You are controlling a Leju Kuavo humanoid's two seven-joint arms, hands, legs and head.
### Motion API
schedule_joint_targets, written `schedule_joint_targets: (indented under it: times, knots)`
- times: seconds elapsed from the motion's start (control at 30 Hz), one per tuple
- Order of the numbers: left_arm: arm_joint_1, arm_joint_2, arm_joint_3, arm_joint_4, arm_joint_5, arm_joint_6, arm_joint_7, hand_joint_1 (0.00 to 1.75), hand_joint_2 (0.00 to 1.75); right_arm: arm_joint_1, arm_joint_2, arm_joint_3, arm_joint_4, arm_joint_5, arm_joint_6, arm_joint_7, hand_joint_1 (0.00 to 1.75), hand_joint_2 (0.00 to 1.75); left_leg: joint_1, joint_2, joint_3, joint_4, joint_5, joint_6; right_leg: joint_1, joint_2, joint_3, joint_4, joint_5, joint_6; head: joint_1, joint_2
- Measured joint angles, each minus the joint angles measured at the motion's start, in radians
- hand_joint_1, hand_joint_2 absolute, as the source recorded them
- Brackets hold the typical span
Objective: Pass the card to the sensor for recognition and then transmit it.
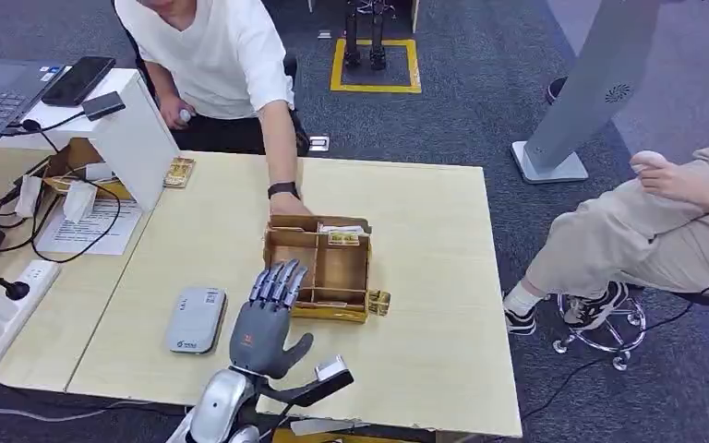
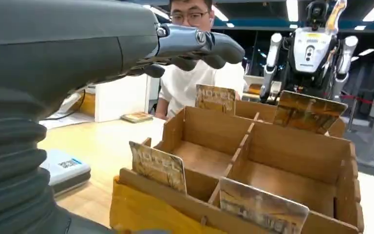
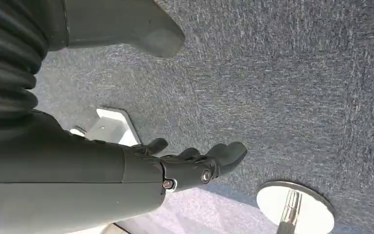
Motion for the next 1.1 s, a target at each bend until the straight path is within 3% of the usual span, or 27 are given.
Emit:
schedule_joint_targets:
  times: [0.3,0.5,0.73,0.9,0.93,1.0,1.1]
  knots:
    - [-0.020,-0.027,0.000,0.064,-0.071,0.040,0.097,0.00,1.75,-0.006,0.005,0.013,0.000,0.000,0.000,0.011,0.00,1.75,0.000,0.000,0.000,0.000,0.000,0.000,0.000,0.000,0.000,0.000,0.000,0.000,0.000,0.000]
    - [-0.030,-0.034,0.000,0.089,-0.082,0.045,0.106,0.00,1.75,-0.007,0.006,0.014,0.000,0.000,0.000,0.012,0.00,1.75,0.000,0.000,0.000,0.000,0.000,0.000,0.000,0.000,0.000,0.000,0.000,0.000,0.000,0.000]
    - [-0.038,-0.039,0.000,0.107,-0.159,0.068,0.171,0.00,1.75,-0.009,0.009,0.018,0.000,0.000,0.000,0.014,0.00,1.75,0.000,0.000,0.000,0.000,0.000,0.000,0.000,0.000,0.000,0.000,0.000,0.000,0.000,0.000]
    - [-0.045,-0.039,0.001,0.124,-0.172,0.082,0.174,0.00,1.75,-0.010,0.011,0.019,0.000,0.000,0.000,0.023,0.00,1.75,0.000,0.000,0.000,0.000,0.000,0.000,0.000,0.000,0.000,0.000,0.000,0.000,0.000,0.000]
    - [-0.046,-0.039,0.001,0.127,-0.173,0.086,0.172,0.14,1.75,-0.010,0.011,0.019,0.000,0.000,0.000,0.024,0.00,1.75,0.000,0.000,0.000,0.000,0.000,0.000,0.000,0.000,0.000,0.000,0.000,0.000,0.000,0.000]
    - [-0.048,-0.039,0.001,0.134,-0.174,0.089,0.171,1.62,1.75,-0.011,0.011,0.020,0.000,0.001,0.000,0.024,0.00,1.75,0.000,0.000,0.000,0.000,0.000,0.000,0.000,0.000,0.000,0.000,0.000,0.000,0.000,0.000]
    - [-0.048,-0.039,0.001,0.142,-0.174,0.097,0.164,1.62,1.75,-0.011,0.012,0.021,0.000,0.000,0.000,0.024,0.00,1.75,0.000,0.000,0.000,0.000,0.000,0.000,0.000,0.000,0.000,0.000,0.000,0.000,0.000,0.000]
